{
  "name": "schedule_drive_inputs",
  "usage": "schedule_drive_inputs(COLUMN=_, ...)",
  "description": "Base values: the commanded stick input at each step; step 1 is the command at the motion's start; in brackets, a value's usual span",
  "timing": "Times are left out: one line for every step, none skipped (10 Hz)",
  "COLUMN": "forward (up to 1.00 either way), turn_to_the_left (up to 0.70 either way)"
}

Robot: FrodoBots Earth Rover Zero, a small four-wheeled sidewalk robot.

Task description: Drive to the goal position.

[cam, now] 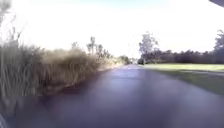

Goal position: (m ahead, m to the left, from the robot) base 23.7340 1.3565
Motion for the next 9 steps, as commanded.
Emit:
schedule_drive_inputs(forward=0.23, turn_to_the_left=0.0)
schedule_drive_inputs(forward=0.11, turn_to_the_left=0.0)
schedule_drive_inputs(forward=0.08, turn_to_the_left=0.0)
schedule_drive_inputs(forward=0.08, turn_to_the_left=0.0)
schedule_drive_inputs(forward=0.08, turn_to_the_left=0.0)
schedule_drive_inputs(forward=0.07, turn_to_the_left=0.0)
schedule_drive_inputs(forward=0.07, turn_to_the_left=0.0)
schedule_drive_inputs(forward=0.07, turn_to_the_left=0.0)
schedule_drive_inputs(forward=0.06, turn_to_the_left=0.0)
